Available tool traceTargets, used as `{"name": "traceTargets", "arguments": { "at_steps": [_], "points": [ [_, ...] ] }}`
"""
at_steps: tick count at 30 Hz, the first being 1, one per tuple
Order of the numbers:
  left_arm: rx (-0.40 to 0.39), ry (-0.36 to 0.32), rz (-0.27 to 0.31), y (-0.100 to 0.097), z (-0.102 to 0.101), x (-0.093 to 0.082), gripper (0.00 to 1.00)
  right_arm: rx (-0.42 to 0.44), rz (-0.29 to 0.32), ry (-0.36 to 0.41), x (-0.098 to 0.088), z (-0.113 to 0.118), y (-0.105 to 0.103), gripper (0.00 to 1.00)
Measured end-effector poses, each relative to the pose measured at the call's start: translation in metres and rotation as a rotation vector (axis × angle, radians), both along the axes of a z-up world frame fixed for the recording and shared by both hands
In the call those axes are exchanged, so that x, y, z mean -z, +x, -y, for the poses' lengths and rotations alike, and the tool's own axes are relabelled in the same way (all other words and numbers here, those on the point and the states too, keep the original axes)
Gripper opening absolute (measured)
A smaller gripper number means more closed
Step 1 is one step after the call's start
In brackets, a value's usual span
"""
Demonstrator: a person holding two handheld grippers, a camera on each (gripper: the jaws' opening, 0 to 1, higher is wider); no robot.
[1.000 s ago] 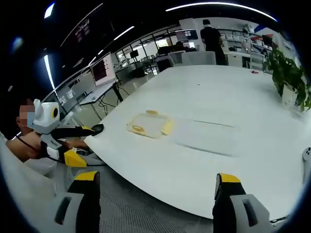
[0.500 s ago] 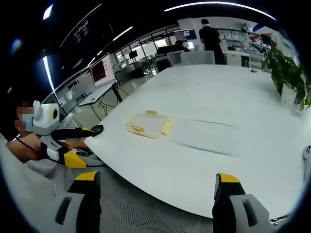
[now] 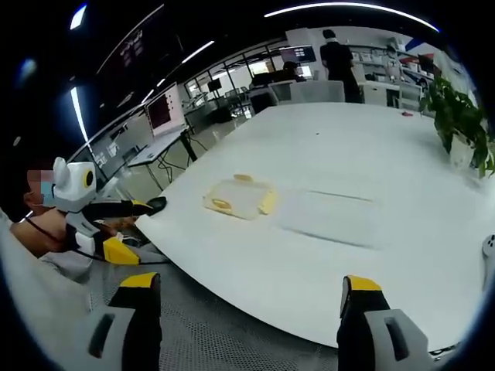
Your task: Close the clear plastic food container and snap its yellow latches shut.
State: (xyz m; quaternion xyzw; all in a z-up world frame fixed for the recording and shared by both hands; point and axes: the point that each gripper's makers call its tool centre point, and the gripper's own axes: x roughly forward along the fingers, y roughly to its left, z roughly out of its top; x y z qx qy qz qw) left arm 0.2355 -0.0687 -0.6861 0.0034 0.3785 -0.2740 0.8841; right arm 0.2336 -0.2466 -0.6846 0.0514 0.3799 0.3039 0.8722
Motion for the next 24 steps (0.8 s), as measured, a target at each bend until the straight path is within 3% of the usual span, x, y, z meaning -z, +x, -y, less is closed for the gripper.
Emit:
{"name": "traceTargets", "arguments": {
  "at_steps": [24],
  "points": [
    [0.015, -0.003, 0.034, 0.017, -0.008, -0.012, 0.99, -0.085, 0.020, -0.016, -0.004, -0.012, 0.004, 0.91]
  ]
}}
